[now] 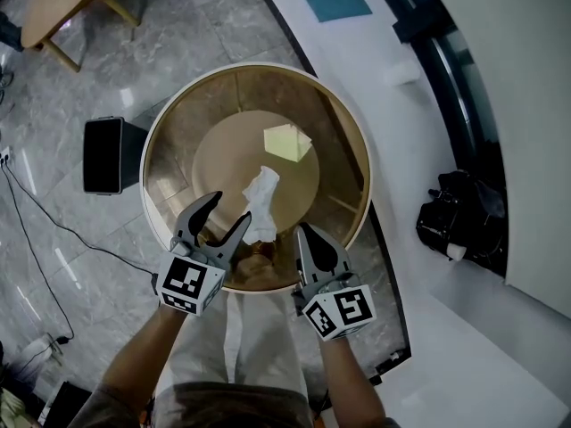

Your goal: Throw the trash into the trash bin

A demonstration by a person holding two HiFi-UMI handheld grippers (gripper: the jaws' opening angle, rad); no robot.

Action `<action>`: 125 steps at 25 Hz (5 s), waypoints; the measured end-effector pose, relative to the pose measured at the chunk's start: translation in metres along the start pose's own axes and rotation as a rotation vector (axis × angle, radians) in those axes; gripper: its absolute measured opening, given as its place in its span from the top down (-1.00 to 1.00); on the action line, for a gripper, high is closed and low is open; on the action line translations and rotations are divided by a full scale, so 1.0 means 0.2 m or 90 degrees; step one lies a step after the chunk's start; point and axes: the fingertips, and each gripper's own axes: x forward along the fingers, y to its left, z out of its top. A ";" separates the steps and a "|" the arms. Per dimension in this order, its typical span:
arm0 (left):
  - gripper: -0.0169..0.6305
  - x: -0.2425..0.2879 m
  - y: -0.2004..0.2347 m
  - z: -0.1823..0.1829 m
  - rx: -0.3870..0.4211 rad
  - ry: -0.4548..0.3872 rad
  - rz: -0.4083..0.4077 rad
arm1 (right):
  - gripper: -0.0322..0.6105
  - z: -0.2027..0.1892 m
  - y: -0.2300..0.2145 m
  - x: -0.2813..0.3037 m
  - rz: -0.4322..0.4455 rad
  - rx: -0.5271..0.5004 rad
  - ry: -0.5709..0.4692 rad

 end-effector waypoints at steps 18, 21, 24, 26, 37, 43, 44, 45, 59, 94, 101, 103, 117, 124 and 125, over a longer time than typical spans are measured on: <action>0.19 0.38 -0.08 -0.65 0.009 0.205 -0.009 | 0.84 -0.18 -0.01 -0.03 0.025 -0.009 0.036; 0.19 0.39 -0.10 -0.67 0.013 0.215 -0.016 | 0.84 -0.20 0.01 -0.04 0.028 -0.006 0.040; 0.20 0.39 -0.11 -0.69 0.019 0.224 -0.020 | 0.84 -0.20 0.02 -0.04 0.030 -0.003 0.041; 0.22 0.40 -0.12 -0.69 0.018 0.229 -0.025 | 0.84 -0.20 0.01 -0.03 0.028 -0.003 0.042; 0.88 0.37 -0.09 -0.66 0.021 0.223 -0.027 | 0.84 -0.17 0.00 0.01 0.011 0.001 0.039; 0.88 0.34 -0.02 -0.58 0.006 0.201 -0.014 | 0.84 -0.18 0.04 0.08 0.028 -0.005 0.052; 0.88 0.34 0.00 -0.56 0.001 0.193 -0.009 | 0.84 -0.18 0.06 0.10 0.033 -0.008 0.054; 0.88 0.33 0.02 -0.54 -0.004 0.186 -0.004 | 0.84 -0.17 0.07 0.12 0.038 -0.011 0.056; 0.88 -0.04 0.56 -0.38 -0.080 0.102 0.082 | 0.84 -0.15 0.55 0.56 0.128 -0.064 0.093; 0.88 -0.98 2.12 -0.88 -0.273 0.055 0.333 | 0.84 -0.59 1.76 1.42 0.278 -0.141 0.241; 0.88 -0.93 2.25 -0.96 -0.278 0.057 0.363 | 0.84 -0.64 1.71 1.43 0.268 -0.144 0.254; 0.88 -0.92 2.28 -0.98 -0.287 0.056 0.368 | 0.84 -0.66 1.71 1.44 0.266 -0.144 0.254; 0.58 -0.90 2.37 -0.99 -0.293 0.064 0.397 | 0.84 -0.66 1.69 1.44 0.253 -0.140 0.256; 0.32 -0.86 2.33 -1.01 -0.292 0.072 0.369 | 0.84 -0.67 1.66 1.43 0.244 -0.134 0.254; 0.28 -0.85 2.32 -1.01 -0.291 0.077 0.363 | 0.84 -0.67 1.67 1.43 0.243 -0.133 0.254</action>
